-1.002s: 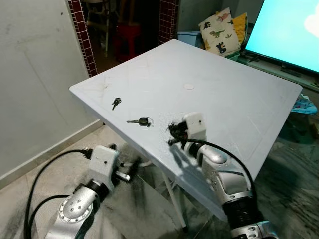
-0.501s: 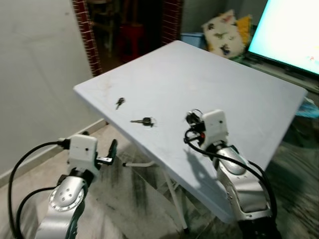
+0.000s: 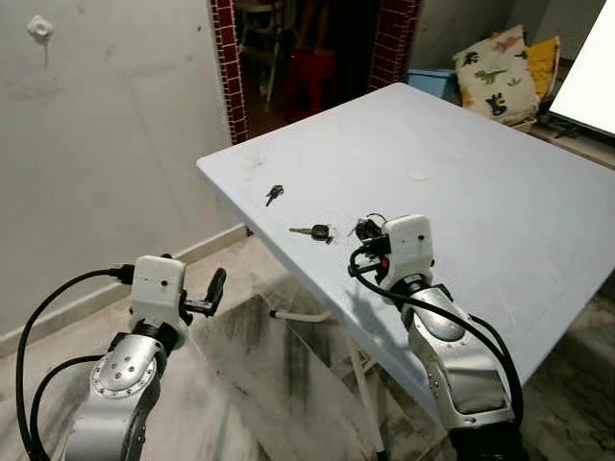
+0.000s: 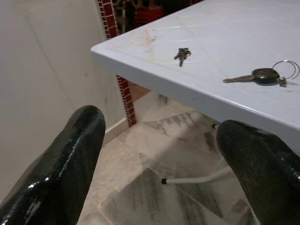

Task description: Hang keys on a hook

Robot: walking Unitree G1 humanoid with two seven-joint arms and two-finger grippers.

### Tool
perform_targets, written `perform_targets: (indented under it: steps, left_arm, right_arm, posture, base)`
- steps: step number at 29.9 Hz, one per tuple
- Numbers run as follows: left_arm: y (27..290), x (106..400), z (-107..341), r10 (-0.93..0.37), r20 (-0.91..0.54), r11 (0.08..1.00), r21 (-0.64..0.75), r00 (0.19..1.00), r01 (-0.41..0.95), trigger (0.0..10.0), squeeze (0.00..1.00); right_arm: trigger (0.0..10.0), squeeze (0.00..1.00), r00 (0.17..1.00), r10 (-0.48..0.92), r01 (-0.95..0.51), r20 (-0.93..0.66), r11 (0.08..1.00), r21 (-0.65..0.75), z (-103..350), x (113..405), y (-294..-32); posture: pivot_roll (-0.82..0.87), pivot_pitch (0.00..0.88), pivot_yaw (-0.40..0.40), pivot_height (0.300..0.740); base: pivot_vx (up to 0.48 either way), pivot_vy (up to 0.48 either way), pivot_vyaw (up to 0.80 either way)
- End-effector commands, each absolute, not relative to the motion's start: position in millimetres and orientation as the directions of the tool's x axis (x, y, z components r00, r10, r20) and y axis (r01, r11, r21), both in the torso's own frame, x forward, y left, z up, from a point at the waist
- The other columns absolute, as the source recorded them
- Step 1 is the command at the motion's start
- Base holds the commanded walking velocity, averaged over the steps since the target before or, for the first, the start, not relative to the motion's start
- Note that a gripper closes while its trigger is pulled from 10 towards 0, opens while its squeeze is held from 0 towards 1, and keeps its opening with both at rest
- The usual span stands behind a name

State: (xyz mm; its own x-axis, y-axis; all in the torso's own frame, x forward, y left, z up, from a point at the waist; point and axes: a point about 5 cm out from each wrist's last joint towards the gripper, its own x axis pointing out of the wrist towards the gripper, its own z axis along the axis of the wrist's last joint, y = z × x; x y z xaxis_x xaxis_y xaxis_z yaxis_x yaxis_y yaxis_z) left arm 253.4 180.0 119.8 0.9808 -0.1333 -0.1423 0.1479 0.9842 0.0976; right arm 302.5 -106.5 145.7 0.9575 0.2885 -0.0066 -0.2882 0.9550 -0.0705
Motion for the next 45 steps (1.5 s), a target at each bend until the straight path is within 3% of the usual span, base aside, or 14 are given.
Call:
perform_targets:
  steps: [1, 32, 40, 45]
  left_arm:
    - [184.0, 253.6, 120.8, -0.125, -0.148, 0.983, 0.114, 0.981, 0.142, 10.0, 0.0]
    - [176.2, 254.0, 119.5, -0.146, -0.161, 0.979, 0.121, 0.976, 0.166, 10.0, 0.0]
    - [175.9, 252.7, 124.8, -0.139, -0.114, 0.977, 0.145, 0.984, 0.155, 10.0, 0.0]
    - [176.3, 254.2, 128.1, -0.126, -0.089, 0.976, 0.168, 0.988, 0.14, 10.0, 0.0]
  right_arm:
    - [10.0, 0.0, 0.954, 0.301, -0.3, 0.003, 0.952, -0.064, 150.4, 304.7, -101.3]
    - [10.0, 0.0, 0.96, 0.279, -0.276, 0.037, 0.959, -0.06, 160.5, 312.8, -99.0]
    - [10.0, 0.0, 0.955, 0.293, -0.29, 0.042, 0.954, -0.073, 160.8, 313.2, -95.9]
    - [10.0, 0.0, 0.954, 0.297, -0.293, 0.044, 0.953, -0.081, 161.8, 313.7, -94.6]
  posture:
    - [0.12, 0.0, 0.016, 0.74]
    - [0.12, 0.0, 0.03, 0.74]
    - [0.12, 0.0, 0.024, 0.74]
    - [0.12, 0.002, 0.024, 0.74]
  base:
    - [0.0, 0.48, 0.0]
    - [0.0, 0.478, 0.0]
    - [0.0, 0.04, 0.0]
    - [0.0, 0.0, 0.8]
